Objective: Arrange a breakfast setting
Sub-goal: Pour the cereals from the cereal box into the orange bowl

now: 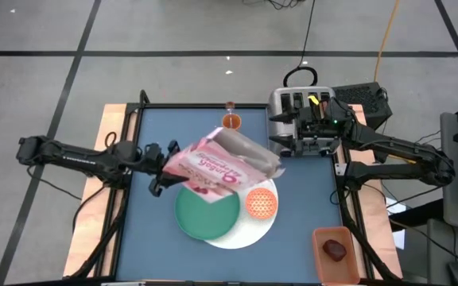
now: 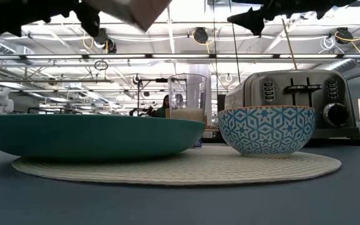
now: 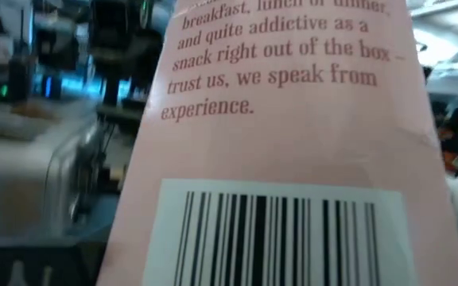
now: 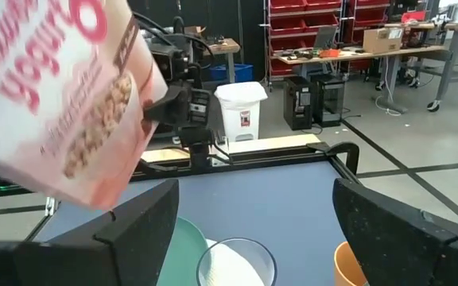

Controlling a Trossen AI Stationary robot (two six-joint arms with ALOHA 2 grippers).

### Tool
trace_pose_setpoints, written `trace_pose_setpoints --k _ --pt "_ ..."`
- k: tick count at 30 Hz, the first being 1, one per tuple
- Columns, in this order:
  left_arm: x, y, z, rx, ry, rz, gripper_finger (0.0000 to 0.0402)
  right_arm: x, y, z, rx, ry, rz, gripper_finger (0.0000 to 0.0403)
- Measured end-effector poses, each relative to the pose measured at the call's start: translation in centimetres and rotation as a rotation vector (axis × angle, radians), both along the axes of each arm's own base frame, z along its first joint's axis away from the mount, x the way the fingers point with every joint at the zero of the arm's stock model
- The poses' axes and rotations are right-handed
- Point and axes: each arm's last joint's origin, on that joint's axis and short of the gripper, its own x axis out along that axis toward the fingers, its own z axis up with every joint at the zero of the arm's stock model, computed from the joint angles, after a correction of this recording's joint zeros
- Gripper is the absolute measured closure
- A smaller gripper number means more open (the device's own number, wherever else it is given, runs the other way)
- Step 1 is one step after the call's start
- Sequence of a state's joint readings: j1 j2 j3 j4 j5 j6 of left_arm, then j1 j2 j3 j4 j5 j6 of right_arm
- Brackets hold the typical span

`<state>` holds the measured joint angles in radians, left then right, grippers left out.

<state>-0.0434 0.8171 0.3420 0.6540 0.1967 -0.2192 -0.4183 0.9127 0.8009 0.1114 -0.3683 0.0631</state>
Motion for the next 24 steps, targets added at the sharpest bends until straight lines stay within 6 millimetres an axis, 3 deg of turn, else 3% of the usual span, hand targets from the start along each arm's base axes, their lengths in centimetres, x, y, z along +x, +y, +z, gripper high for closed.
trace_pose_setpoints --k 24 --pt "-1.0 -1.6 -2.7 -0.098 0.350 -0.017 0.0167 0.0 0.0 -0.2 0.009 0.020 0.000 0.0078"
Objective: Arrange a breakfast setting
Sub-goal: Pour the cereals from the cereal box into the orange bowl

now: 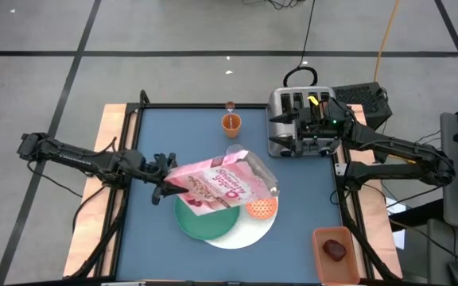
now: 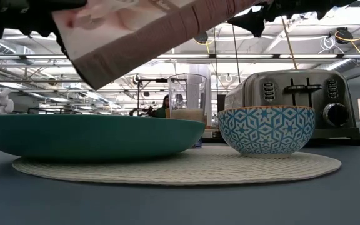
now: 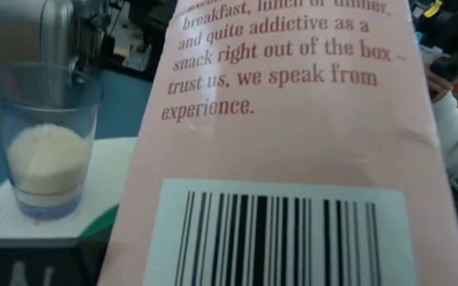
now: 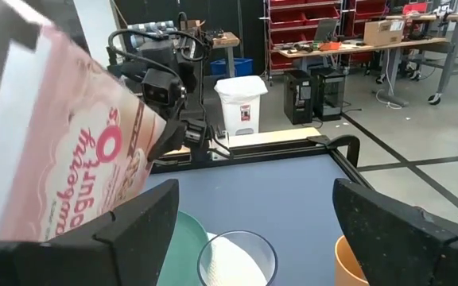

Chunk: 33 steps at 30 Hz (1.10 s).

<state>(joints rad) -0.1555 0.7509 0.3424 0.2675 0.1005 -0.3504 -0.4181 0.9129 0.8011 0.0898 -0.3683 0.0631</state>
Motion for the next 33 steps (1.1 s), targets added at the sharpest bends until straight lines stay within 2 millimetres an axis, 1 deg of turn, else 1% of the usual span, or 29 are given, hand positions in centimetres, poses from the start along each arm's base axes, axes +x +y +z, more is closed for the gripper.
trace_pose_setpoints --k 4,9,13,17,24,29,33 --pt "0.0 -0.1 0.6 -0.004 0.066 -0.004 0.0167 0.0 0.0 0.0 0.000 0.000 0.000 0.0078" --pt "-0.1 0.0 2.2 0.049 0.202 0.022 0.0167 0.0 0.0 0.0 0.000 0.000 0.000 0.0078" --pt "-0.2 0.1 3.1 0.057 0.225 0.029 0.0167 0.0 0.0 0.0 0.001 0.002 0.000 0.0078" --pt "-0.3 0.1 3.1 0.056 0.238 0.029 0.0167 0.0 0.0 -0.1 0.002 0.005 0.000 0.0078" --pt "-0.5 0.1 2.5 0.009 0.311 0.040 0.0167 0.0 0.0 -0.1 0.002 0.005 0.000 0.0078" --pt "-0.5 0.0 2.6 -0.020 0.315 0.033 0.0167 0.0 0.0 0.0 0.002 0.004 0.000 0.0078" --pt "-0.6 0.1 3.3 -0.019 0.344 0.033 0.0167 0.0 0.0 -0.1 0.002 0.005 0.000 0.0078"
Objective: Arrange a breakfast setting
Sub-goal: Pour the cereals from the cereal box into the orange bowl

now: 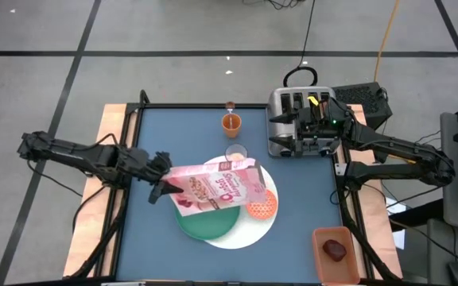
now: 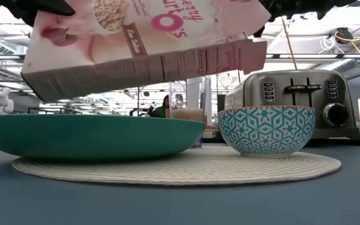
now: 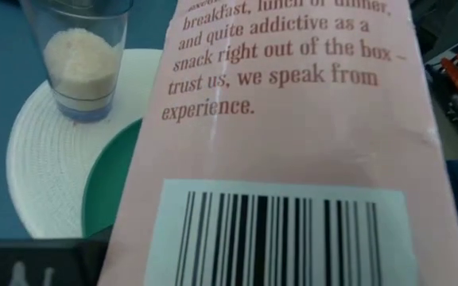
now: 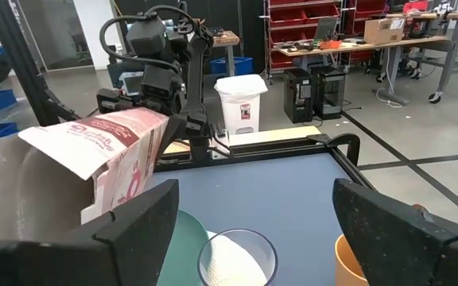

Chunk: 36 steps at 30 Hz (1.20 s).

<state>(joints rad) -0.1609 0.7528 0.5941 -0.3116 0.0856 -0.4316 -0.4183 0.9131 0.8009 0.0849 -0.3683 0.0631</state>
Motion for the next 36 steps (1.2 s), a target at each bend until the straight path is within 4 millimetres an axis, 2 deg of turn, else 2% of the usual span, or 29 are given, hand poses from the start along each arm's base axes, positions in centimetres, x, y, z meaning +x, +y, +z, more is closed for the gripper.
trace_pose_setpoints --k 10,20,31,36 --pt "-0.5 0.1 2.7 -0.004 0.017 0.010 0.0167 0.0 0.0 0.0 -0.001 -0.001 0.000 0.0078" --pt "-0.1 -0.7 1.8 -0.041 0.123 -0.001 0.0167 0.0 0.0 0.0 -0.001 0.000 0.000 0.0078" --pt "0.5 -1.1 1.5 -0.051 0.130 -0.005 0.0167 0.0 0.0 0.0 -0.001 -0.001 0.000 0.0078" --pt "0.5 -1.1 3.1 -0.060 0.117 -0.002 0.0167 0.0 0.0 0.0 -0.001 -0.001 0.000 0.0078"
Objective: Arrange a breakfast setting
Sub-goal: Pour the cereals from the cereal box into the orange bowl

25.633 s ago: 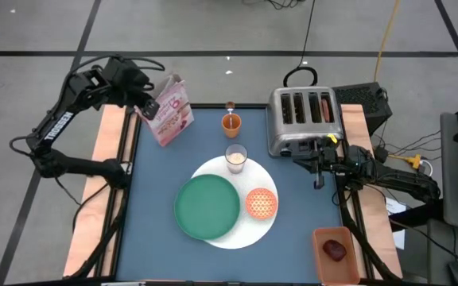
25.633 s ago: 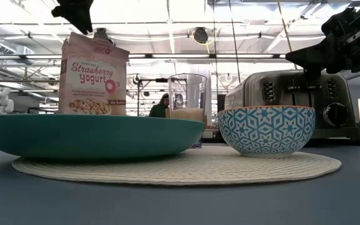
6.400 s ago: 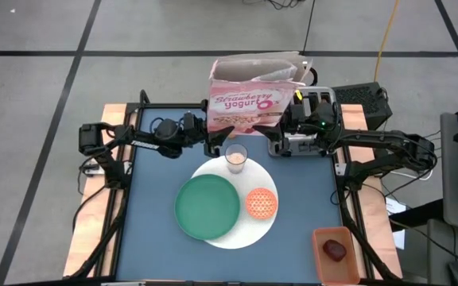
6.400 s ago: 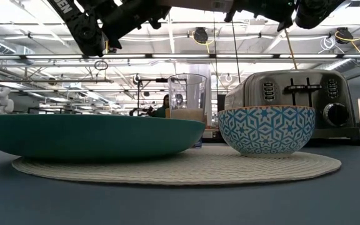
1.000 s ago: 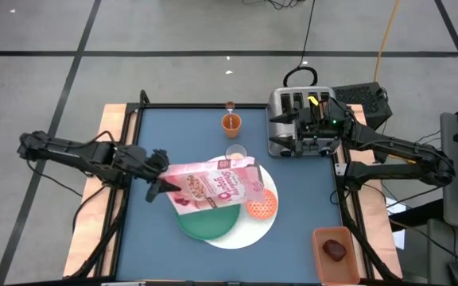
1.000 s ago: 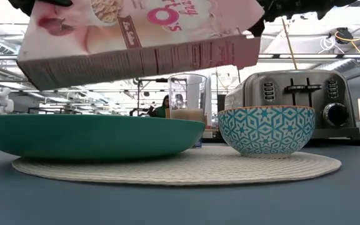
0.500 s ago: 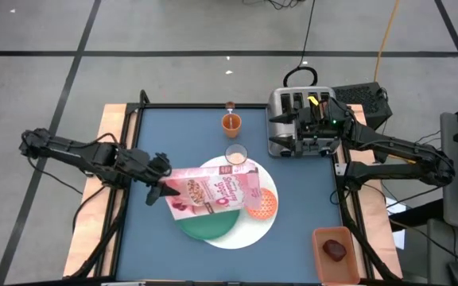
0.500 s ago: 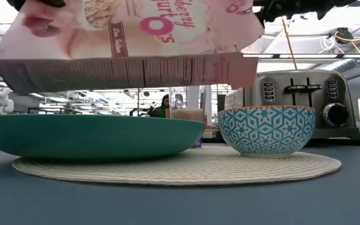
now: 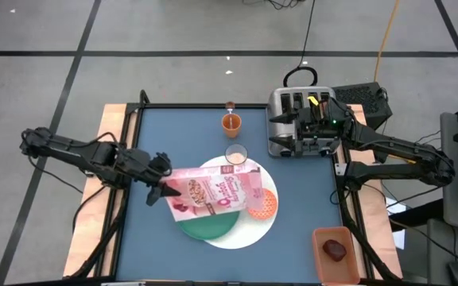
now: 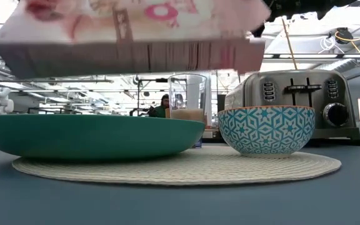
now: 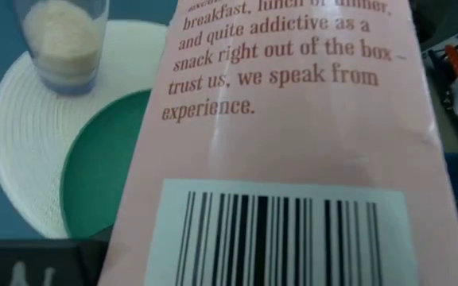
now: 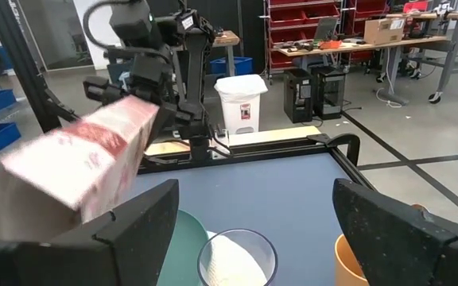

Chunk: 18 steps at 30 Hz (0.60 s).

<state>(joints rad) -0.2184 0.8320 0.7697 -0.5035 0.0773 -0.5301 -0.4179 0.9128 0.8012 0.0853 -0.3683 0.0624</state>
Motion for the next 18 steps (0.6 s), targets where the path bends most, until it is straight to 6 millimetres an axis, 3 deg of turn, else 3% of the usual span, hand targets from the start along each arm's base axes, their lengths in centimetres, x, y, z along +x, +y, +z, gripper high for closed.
trace_pose_setpoints --k 6,18 --pt "0.5 -0.1 1.8 0.027 0.085 0.004 0.0167 0.0 0.0 0.0 0.000 0.000 0.000 0.0078" --pt "3.8 -0.7 3.7 0.161 0.177 -0.041 0.0167 0.0 0.0 0.0 -0.007 0.001 0.001 0.0078"
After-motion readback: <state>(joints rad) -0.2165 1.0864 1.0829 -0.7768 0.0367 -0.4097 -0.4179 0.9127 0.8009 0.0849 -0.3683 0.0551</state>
